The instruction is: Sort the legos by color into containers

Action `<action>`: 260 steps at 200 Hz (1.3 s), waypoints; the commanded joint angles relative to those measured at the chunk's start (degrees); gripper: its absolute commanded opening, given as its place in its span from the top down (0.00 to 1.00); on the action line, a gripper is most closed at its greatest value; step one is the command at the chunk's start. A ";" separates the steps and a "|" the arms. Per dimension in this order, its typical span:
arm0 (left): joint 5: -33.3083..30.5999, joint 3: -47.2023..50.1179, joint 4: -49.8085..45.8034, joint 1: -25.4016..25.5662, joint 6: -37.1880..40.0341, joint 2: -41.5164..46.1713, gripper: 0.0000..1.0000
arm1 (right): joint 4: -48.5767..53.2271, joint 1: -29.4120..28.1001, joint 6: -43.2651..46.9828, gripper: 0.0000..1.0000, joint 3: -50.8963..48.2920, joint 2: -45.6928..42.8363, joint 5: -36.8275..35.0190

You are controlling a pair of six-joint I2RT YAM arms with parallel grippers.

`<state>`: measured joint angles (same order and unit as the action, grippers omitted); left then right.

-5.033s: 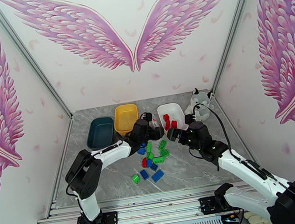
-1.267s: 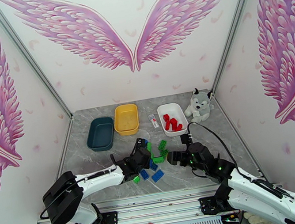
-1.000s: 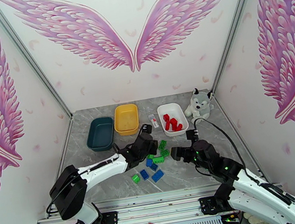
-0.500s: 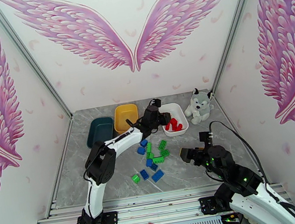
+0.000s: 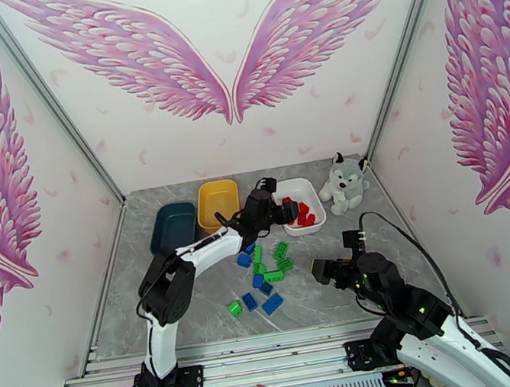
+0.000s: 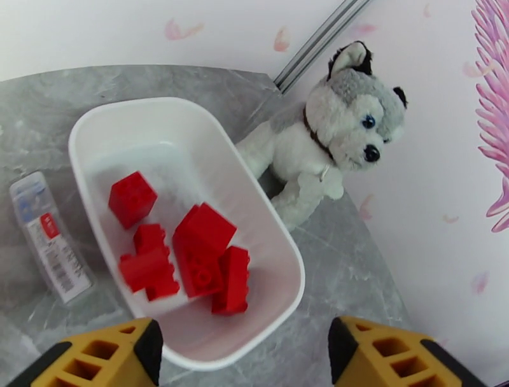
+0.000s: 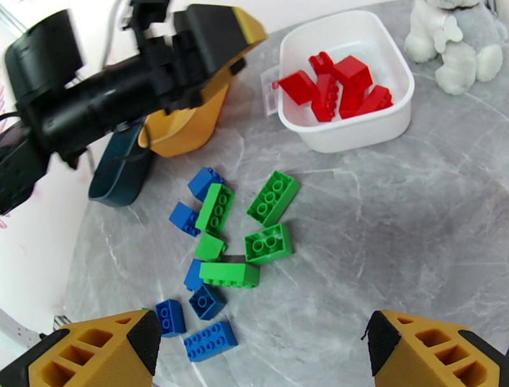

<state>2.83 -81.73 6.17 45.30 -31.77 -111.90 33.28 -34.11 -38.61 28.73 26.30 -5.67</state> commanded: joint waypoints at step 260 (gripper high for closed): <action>-33.00 54.99 -31.75 19.56 -16.68 53.25 0.20 | -16.53 -28.47 1.70 0.13 8.33 41.91 -12.21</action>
<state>-33.39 -26.00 -22.76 64.55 -48.27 -58.83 15.40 -62.17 -37.60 37.10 72.86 -14.76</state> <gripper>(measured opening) 0.797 0.863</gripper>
